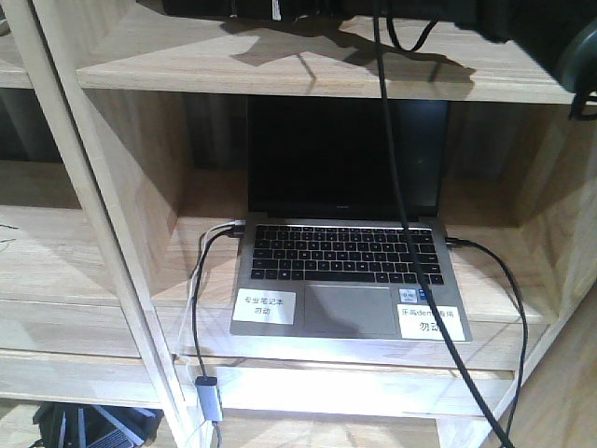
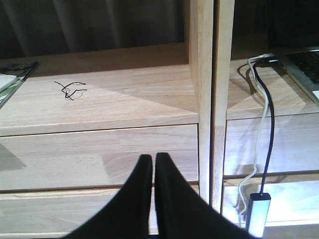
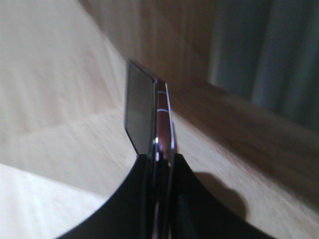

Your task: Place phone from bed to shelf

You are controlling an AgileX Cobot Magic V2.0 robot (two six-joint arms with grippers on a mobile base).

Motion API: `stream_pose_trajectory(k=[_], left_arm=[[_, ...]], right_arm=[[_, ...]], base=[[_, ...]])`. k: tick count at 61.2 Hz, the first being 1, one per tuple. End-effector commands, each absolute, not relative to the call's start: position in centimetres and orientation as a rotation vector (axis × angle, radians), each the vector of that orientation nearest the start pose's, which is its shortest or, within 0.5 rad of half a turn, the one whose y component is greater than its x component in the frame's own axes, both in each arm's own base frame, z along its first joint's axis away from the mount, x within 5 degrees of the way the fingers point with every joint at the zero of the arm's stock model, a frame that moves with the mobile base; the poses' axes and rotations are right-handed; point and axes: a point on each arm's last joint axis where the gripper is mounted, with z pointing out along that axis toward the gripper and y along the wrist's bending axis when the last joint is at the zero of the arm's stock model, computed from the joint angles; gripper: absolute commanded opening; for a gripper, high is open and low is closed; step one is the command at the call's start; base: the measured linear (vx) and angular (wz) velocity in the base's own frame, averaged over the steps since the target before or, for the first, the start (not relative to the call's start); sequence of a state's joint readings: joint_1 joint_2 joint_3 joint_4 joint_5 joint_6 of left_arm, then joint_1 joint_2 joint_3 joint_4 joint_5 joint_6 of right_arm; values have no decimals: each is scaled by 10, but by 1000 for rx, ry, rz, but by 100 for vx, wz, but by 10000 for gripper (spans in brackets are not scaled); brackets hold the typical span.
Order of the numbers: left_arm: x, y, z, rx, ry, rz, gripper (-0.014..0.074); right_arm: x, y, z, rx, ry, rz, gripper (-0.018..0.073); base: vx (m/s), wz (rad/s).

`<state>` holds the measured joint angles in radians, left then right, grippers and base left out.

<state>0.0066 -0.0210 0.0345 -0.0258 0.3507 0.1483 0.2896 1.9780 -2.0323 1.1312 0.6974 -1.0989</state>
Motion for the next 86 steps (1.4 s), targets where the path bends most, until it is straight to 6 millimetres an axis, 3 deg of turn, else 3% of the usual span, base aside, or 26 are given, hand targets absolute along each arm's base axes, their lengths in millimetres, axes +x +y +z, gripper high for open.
stream_pose_trajectory(k=[1, 12, 20, 28, 40, 50, 63, 74, 86], left_arm=[[54, -1, 186, 102, 1745, 72, 1], [54, -1, 186, 102, 1745, 72, 1], [54, -1, 186, 102, 1745, 72, 1], [54, -1, 186, 102, 1745, 72, 1], [54, -1, 186, 102, 1745, 72, 1], [54, -1, 186, 102, 1745, 72, 1], [54, -1, 186, 102, 1745, 72, 1], [54, -1, 186, 102, 1745, 72, 1], [54, -1, 186, 102, 1745, 72, 1]], right_arm=[[418, 177, 443, -712, 1527, 686, 0], [419, 177, 442, -710, 1530, 686, 24], [420, 177, 442, -699, 1527, 678, 96], [420, 176, 443, -687, 1525, 670, 226], [424, 173, 445, -639, 1516, 643, 502], [427, 170, 446, -591, 1511, 619, 616], [424, 167, 450, -625, 1511, 553, 606], [410, 162, 466, -612, 1515, 539, 571], [387, 155, 487, -621, 1536, 537, 468]], base=[[0, 0], [0, 0], [0, 0], [0, 0], [0, 0], [0, 0], [0, 0], [0, 0], [0, 0]])
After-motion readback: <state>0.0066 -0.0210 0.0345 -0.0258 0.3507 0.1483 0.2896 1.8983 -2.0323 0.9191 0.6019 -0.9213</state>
